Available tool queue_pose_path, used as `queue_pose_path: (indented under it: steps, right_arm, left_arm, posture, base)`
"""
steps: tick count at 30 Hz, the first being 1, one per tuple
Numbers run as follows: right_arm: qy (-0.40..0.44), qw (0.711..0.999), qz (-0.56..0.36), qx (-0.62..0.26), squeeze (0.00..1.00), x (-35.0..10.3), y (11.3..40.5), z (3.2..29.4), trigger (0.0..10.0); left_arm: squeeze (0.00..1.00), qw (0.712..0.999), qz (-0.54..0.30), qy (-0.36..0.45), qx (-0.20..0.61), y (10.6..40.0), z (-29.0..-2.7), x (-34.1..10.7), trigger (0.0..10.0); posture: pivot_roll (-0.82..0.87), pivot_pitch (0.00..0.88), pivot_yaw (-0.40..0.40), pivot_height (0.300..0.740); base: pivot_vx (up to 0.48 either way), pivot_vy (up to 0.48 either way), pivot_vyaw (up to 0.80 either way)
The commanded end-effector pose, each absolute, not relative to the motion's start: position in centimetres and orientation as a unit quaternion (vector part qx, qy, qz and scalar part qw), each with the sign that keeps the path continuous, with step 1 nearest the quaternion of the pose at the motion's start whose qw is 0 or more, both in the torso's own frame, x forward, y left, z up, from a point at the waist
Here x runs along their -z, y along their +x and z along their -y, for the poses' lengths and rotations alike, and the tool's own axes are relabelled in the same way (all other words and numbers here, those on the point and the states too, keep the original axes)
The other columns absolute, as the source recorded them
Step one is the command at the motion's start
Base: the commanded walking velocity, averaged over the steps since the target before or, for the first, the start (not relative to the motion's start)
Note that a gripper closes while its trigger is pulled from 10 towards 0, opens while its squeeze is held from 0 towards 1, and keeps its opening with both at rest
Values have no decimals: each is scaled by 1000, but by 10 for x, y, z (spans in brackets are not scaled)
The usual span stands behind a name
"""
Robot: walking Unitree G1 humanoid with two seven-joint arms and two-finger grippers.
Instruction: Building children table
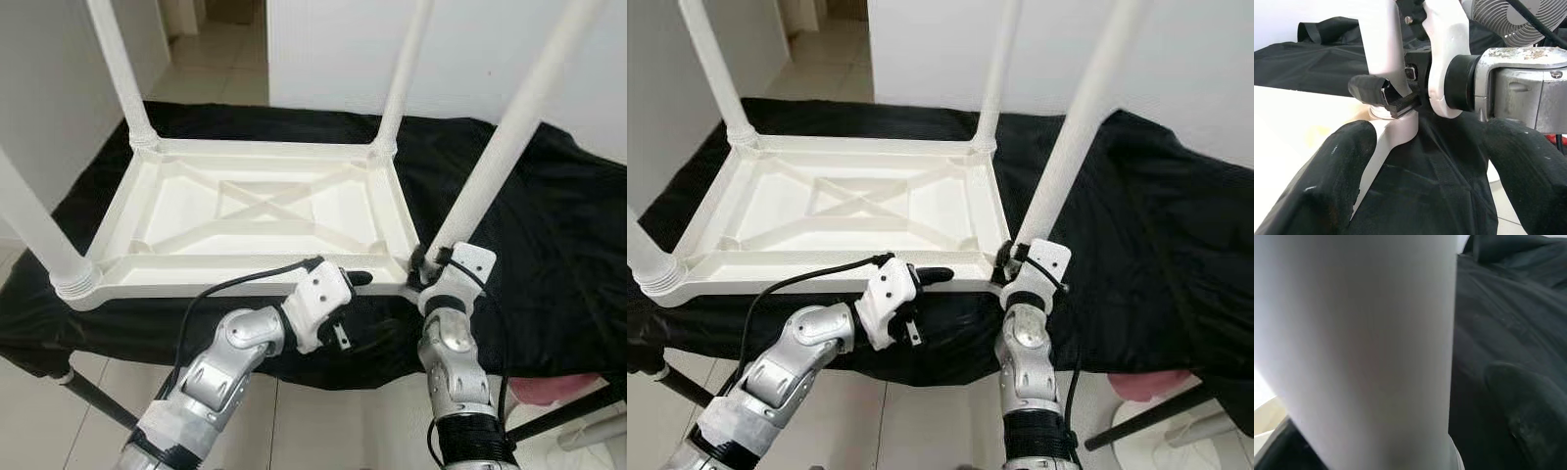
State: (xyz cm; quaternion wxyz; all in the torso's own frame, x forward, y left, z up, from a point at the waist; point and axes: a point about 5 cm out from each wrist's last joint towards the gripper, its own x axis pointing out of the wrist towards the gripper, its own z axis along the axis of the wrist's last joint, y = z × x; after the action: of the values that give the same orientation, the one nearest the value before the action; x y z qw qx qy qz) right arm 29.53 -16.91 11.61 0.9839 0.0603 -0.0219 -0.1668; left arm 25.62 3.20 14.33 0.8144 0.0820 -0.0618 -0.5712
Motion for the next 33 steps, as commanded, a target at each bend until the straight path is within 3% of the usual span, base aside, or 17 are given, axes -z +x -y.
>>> queue_pose_path:
  steps: [1,2,3,14,20,26,27,28,33]
  right_arm:
    - [49,985,25,164,1000,-116,293,178,10000]
    - [49,985,25,164,1000,-116,293,178,10000]
    - [39,988,23,150,0,-115,293,183,10000]
    - [14,999,40,-24,0,-117,295,190,10000]
    - [-27,983,41,-176,0,-120,297,191,10000]
    - [-44,972,33,-227,0,-119,300,194,9922]
    - [-49,971,30,-233,0,-118,302,196,4510]
    - [-58,969,26,-238,0,-117,305,199,0]
    - [-66,967,20,-245,0,-117,308,204,0]
  left_arm:
    - [0,811,60,89,575,254,-31,-141,10000]
    - [0,811,60,89,575,254,-31,-141,10000]
    - [0,811,60,89,575,254,-31,-141,10000]
    - [0,811,60,89,575,254,-30,-141,10000]
    - [0,811,62,91,575,256,-31,-143,10000]
    - [0,812,63,93,573,257,-31,-144,10000]
    - [0,812,63,93,573,258,-31,-144,10000]
    - [0,812,63,94,573,258,-32,-144,10000]
    - [0,813,64,94,571,259,-32,-145,10000]
  posture:
    - [-86,0,-32,740]
    - [-86,0,-32,740]
    - [-86,0,-32,740]
    - [-90,0,-27,740]
    - [-87,0,-22,740]
    - [-87,0,-18,740]
    - [-86,0,-18,740]
    - [-85,0,-16,740]
    - [-85,0,-17,740]
  base:
    - [0,0,0]
    - [0,0,0]
    - [0,0,0]
    - [0,0,0]
    - [0,0,0]
    - [0,0,0]
    - [0,0,0]
    - [0,0,0]
    - [0,0,0]
